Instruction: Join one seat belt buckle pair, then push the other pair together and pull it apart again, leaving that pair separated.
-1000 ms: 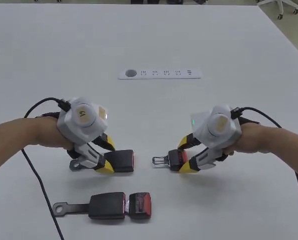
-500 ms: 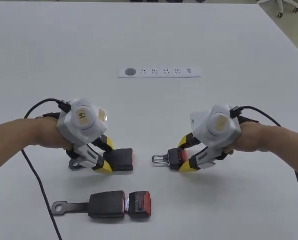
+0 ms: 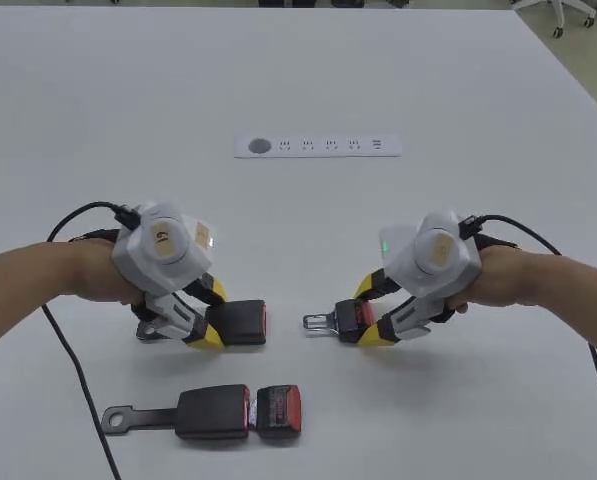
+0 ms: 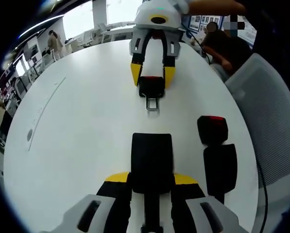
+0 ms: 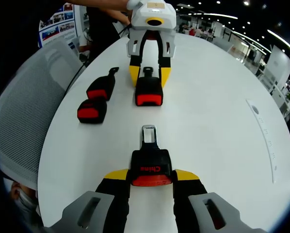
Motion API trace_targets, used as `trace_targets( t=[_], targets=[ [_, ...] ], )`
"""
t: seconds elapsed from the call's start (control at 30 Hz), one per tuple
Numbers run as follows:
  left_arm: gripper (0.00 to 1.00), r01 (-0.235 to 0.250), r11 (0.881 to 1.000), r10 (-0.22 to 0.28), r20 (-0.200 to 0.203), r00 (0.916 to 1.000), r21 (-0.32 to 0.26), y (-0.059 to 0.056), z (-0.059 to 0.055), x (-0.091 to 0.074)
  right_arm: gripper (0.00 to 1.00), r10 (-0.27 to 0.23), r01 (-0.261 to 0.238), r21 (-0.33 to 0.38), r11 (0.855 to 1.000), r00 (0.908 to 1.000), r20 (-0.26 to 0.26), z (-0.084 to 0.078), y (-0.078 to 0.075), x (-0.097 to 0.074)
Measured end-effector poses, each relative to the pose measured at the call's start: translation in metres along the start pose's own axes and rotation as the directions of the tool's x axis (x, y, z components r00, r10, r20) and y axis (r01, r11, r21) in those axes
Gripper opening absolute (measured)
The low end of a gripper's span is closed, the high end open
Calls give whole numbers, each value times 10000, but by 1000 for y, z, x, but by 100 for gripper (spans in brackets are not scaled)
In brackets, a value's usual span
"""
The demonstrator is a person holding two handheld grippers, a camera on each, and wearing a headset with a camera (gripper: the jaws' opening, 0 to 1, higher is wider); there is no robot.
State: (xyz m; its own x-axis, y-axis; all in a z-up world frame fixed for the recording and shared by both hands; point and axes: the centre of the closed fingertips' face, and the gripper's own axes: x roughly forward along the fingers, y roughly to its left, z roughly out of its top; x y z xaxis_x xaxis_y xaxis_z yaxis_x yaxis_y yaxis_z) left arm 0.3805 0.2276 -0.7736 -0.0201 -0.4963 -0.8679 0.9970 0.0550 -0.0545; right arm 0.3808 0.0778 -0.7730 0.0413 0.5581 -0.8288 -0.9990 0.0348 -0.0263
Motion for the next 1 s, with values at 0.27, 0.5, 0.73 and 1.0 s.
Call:
trace_targets(
  t=[0.27,0.5,0.73,1.0],
  targets=[
    [31,20,10000,-20,25,10000,-97,-1,1,0,31,-80,79,48,10000,10000,51,2,-1,0],
    [31,56,9999,-56,14,10000,-152,0,0,1,31,-62,62,16,10000,9999,111,10,-2,4],
    [32,87,9998,-88,-59,9999,-154,1,-2,2,31,-30,32,-66,10000,9999,158,17,-2,9],
    [32,93,9998,-95,-142,9999,-159,-1,-2,4,31,-29,31,-81,10000,9996,295,26,-5,15]
  ],
)
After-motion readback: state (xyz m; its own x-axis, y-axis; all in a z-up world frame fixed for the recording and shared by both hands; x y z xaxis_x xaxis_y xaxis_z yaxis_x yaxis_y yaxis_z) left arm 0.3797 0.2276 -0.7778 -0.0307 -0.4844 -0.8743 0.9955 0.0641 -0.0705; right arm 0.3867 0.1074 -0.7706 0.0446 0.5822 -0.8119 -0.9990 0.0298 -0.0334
